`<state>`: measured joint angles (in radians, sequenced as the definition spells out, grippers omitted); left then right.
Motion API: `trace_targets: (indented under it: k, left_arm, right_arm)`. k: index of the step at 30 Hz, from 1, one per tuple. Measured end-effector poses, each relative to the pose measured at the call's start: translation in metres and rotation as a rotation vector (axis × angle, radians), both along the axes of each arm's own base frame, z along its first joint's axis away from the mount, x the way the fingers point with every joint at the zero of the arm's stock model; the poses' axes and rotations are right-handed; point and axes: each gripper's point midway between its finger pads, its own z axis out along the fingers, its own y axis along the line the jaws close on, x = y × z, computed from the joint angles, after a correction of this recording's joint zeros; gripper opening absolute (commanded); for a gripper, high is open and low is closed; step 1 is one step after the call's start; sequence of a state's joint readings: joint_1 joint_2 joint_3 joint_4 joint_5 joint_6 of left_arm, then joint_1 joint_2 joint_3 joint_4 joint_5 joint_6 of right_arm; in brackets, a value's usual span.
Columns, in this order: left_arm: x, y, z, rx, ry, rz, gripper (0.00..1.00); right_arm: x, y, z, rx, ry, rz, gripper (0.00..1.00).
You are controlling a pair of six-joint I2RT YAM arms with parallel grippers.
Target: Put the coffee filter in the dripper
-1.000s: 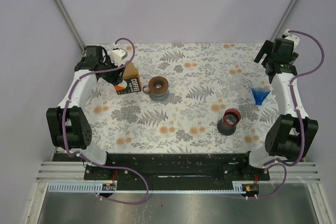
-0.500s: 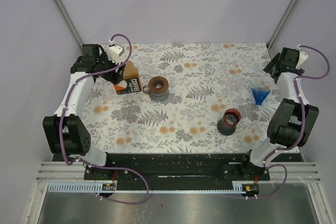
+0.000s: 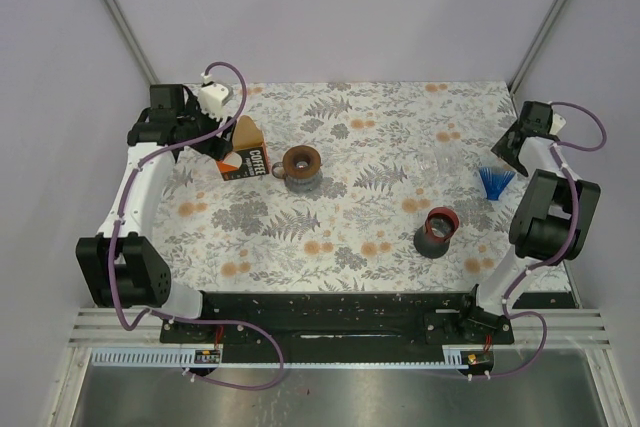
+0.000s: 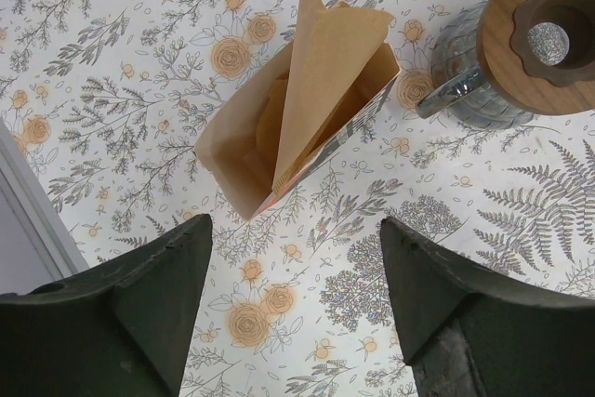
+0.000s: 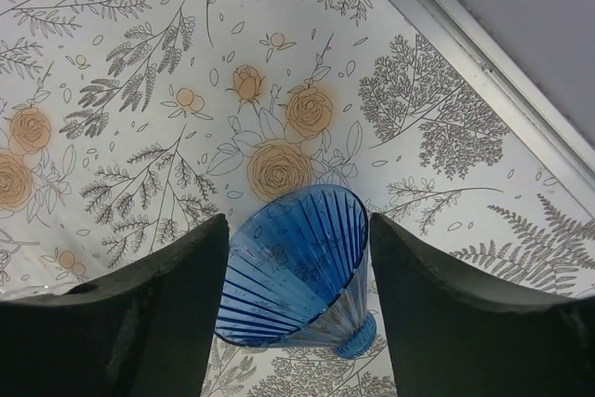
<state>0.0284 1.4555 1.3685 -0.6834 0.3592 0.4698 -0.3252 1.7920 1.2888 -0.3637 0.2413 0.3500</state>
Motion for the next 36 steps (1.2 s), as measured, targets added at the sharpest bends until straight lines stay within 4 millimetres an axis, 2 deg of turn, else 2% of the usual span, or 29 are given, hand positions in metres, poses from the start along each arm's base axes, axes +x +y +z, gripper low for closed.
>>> trace_targets:
  k: [7, 10, 12, 18, 19, 22, 25, 28, 33, 36]
  left_arm:
    - [-0.001, 0.0, 0.001, 0.0, -0.001, 0.0, 0.78]
    - [-0.002, 0.0, 0.003, 0.0, -0.005, 0.001, 0.79]
    - [-0.003, 0.0, 0.005, -0.001, -0.011, 0.001, 0.79]
    - [-0.004, 0.0, 0.009, -0.005, -0.019, 0.005, 0.79]
    - [-0.004, -0.001, 0.009, -0.005, -0.019, 0.005, 0.8]
    - [-0.004, 0.0, 0.009, -0.005, -0.019, 0.006, 0.8]
    - [-0.004, 0.0, 0.009, -0.006, -0.019, 0.006, 0.8]
    - [-0.004, 0.0, 0.009, -0.006, -0.019, 0.006, 0.8]
    - [-0.004, -0.001, 0.009, -0.013, -0.016, 0.011, 0.8]
    - [-0.004, -0.001, 0.009, -0.016, -0.014, 0.014, 0.81]
  right_arm:
    - [-0.003, 0.001, -0.022, 0.014, 0.051, 0.005, 0.26]
    - [-0.004, 0.0, -0.023, 0.009, 0.06, 0.01, 0.06]
    - [-0.004, 0.0, -0.023, 0.003, 0.063, 0.015, 0.01]
    - [-0.005, 0.0, -0.023, -0.003, 0.069, 0.029, 0.0]
    - [-0.004, 0.0, -0.023, -0.003, 0.068, 0.03, 0.03]
    - [-0.004, 0.001, -0.024, 0.003, 0.068, 0.039, 0.46]
    - [-0.003, 0.005, -0.023, 0.014, 0.069, 0.063, 0.62]
    - [0.0, 0.011, -0.018, 0.039, 0.053, 0.088, 0.72]
    - [0.011, 0.024, 0.005, 0.09, -0.023, 0.137, 0.75]
    - [0.015, 0.03, 0.008, 0.112, -0.038, 0.158, 0.75]
